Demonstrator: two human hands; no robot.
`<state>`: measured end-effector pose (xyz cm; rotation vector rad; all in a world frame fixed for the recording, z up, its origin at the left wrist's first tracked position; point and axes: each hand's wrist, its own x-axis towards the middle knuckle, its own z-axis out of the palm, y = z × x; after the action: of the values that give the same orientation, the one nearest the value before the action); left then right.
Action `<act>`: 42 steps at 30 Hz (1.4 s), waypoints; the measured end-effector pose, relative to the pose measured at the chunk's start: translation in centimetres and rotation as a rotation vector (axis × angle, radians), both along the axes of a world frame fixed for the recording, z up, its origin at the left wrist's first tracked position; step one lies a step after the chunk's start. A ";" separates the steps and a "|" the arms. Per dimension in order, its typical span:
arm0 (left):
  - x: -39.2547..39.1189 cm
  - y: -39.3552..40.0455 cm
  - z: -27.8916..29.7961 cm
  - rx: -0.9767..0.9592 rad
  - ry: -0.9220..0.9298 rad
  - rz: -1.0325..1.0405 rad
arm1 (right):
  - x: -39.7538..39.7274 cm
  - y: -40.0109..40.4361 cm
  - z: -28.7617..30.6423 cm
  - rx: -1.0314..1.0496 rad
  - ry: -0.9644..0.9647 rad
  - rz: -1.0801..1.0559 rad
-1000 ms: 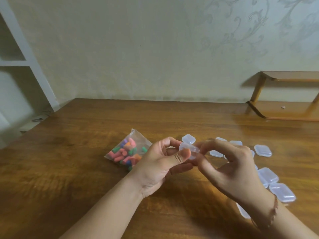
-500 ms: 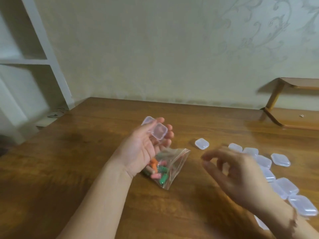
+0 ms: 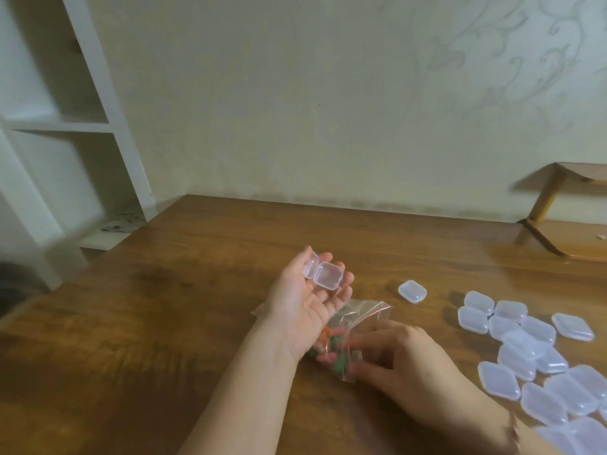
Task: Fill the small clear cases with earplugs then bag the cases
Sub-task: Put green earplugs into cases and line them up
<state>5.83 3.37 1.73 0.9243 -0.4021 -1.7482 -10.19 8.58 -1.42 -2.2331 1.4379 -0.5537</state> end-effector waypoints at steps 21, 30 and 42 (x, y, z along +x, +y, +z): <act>-0.8 1.9 -0.2 -0.121 -0.084 -0.017 | -2.5 1.1 0.9 -0.324 0.091 -0.132; -3.4 3.1 -1.3 -0.129 -0.127 -0.092 | -2.9 0.6 1.7 -0.522 -0.250 -0.265; -3.1 3.4 -0.9 -0.137 -0.023 -0.155 | -2.0 -0.9 0.6 -0.665 -0.171 -0.242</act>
<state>2.74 6.81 0.81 0.8338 -0.6156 -1.8264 -12.14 7.64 -0.85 -2.4000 1.6036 -1.4455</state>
